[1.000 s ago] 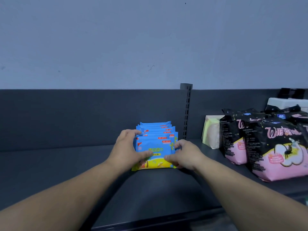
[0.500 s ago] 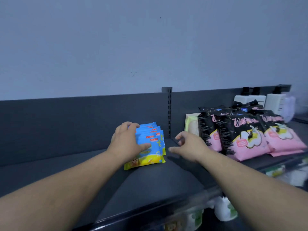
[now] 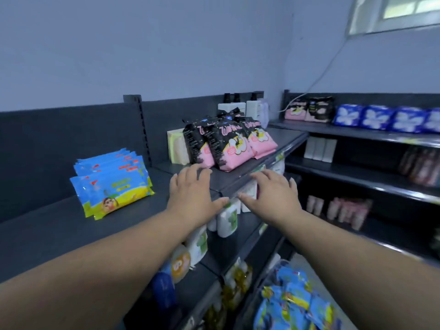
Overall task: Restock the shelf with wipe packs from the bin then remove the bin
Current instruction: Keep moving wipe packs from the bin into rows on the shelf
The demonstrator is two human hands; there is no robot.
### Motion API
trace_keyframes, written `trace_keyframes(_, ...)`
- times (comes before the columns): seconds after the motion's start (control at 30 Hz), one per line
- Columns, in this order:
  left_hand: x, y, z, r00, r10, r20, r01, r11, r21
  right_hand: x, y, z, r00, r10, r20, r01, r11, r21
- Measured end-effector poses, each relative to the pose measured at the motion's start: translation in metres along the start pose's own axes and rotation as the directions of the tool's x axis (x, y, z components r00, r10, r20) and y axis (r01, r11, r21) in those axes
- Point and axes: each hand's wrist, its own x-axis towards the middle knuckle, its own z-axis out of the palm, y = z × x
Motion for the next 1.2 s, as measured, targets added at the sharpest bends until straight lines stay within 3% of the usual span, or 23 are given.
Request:
trace_keyframes(0.43, -0.030, 0.152, 0.078, 0.964, 0.180, 0.198, -0.156, 0.979, -0.130, -0.087, 0.169, -0.025, 0.949, 0.312, 0.044, -0.305, 0.944, -0.130)
trace_keyframes(0.7, -0.022, 0.259, 0.170, 0.955, 0.142, 0.261, -0.126, 0.989, -0.077, -0.084, 0.302, 0.004, 0.942, 0.282, 0.181, -0.245, 0.949, -0.200)
trace_keyframes(0.83, -0.022, 0.301, 0.218, 0.968, 0.103, 0.227, -0.114, 0.993, 0.033, -0.081, 0.362, 0.028, 0.940, 0.248, 0.236, -0.187, 0.950, -0.252)
trace_keyframes(1.03, -0.028, 0.318, 0.277, 0.911, 0.009, 0.413, -0.076, 0.987, 0.144, -0.088, 0.419, 0.074, 0.914, 0.227, 0.336, -0.147, 0.958, -0.246)
trace_keyframes(1.2, -0.043, 0.306, 0.324, 0.871, -0.031, 0.490, -0.069, 0.980, 0.185, -0.100, 0.437, 0.123, 0.877, 0.239, 0.418, -0.166, 0.965, -0.203)
